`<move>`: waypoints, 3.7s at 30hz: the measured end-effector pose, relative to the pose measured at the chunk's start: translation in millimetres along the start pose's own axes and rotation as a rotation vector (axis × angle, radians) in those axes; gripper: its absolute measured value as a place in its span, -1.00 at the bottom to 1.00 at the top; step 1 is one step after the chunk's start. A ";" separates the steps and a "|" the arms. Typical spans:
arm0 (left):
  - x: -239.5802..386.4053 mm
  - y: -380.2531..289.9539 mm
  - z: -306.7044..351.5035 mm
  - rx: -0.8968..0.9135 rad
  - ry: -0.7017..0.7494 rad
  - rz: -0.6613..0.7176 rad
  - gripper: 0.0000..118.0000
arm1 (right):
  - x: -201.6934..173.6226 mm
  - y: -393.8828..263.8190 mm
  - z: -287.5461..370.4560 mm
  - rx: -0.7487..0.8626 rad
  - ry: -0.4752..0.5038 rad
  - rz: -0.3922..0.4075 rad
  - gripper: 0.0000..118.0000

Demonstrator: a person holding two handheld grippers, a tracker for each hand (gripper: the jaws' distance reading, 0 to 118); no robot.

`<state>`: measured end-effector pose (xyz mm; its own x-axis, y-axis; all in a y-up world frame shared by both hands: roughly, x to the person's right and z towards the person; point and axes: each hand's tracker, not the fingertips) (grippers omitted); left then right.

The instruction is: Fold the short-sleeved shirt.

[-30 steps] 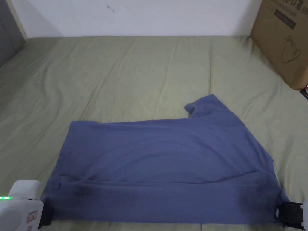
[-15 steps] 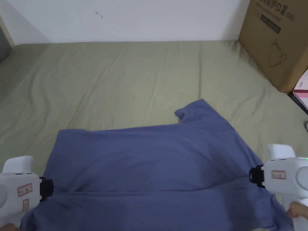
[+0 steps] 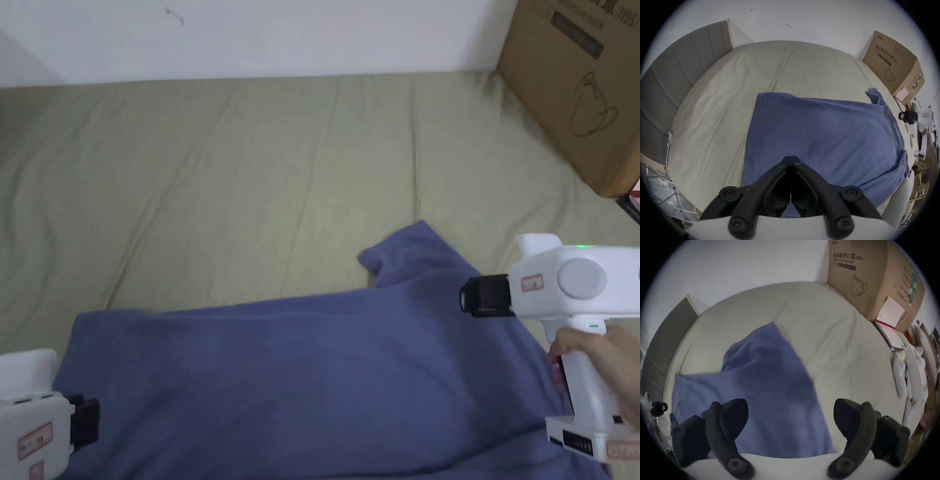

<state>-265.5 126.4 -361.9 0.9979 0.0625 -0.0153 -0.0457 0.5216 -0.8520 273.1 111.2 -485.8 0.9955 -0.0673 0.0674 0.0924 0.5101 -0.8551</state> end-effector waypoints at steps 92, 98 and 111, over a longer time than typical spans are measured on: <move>-73.4 -81.8 97.4 0.057 -0.093 0.205 -1.00 | -41.3 -200.2 180.1 0.107 -0.015 0.079 -0.94; -94.1 -104.8 95.0 0.070 -0.110 0.332 -1.00 | -98.2 -191.9 153.3 0.095 0.120 0.086 -0.97; -146.1 -122.4 25.4 -0.060 -0.419 0.577 0.96 | -181.5 -183.5 125.4 0.012 0.182 0.314 -0.97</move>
<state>-406.9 75.0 -242.1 0.7136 0.6420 -0.2803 -0.5464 0.2598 -0.7962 78.4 137.3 -276.7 0.9550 -0.0567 -0.2913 -0.2160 0.5400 -0.8134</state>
